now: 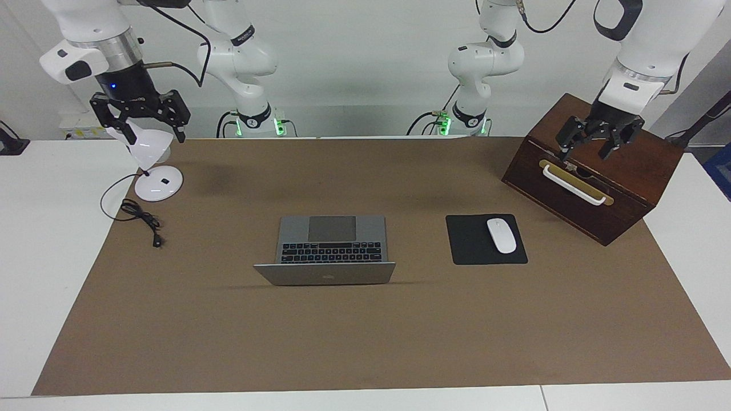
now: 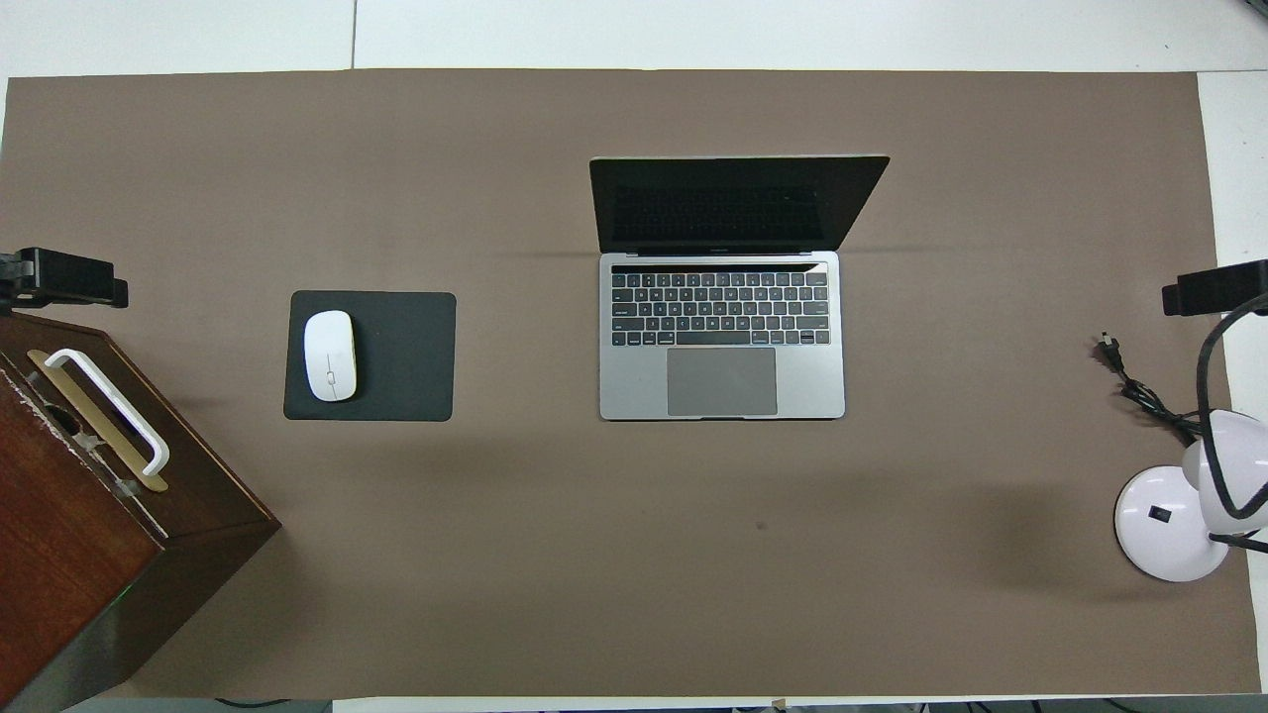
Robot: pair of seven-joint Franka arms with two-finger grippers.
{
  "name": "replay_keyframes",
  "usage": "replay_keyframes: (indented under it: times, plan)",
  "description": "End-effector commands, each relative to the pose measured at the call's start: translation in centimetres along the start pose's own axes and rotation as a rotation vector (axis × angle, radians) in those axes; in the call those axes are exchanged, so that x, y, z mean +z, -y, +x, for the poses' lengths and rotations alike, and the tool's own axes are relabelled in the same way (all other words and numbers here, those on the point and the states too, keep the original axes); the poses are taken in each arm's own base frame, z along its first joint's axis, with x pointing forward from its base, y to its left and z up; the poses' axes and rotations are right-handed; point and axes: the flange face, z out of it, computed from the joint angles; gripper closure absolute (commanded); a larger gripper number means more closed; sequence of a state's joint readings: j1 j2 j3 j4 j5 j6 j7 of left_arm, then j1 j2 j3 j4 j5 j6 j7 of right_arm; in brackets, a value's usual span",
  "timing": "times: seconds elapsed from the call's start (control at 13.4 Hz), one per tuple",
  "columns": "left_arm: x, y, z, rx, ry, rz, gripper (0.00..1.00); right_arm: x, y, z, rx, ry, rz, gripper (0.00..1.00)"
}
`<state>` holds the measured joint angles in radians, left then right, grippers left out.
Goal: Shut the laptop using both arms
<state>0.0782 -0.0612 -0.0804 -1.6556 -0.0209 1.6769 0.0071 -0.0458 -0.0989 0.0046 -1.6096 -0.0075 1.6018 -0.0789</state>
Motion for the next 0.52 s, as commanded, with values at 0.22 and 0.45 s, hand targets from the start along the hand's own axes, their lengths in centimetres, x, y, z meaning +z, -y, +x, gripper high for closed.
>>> replay_keyframes:
  times: [0.22,0.45]
  plan:
    - [-0.06,-0.15,-0.58,0.005,-0.02,0.02,0.0,-0.16,-0.11,-0.71,0.013,0.014,0.006,0.0]
    - [-0.06,-0.15,-0.58,0.005,-0.02,0.02,0.0,-0.22,-0.18,-0.79,0.015,0.016,0.006,0.0]
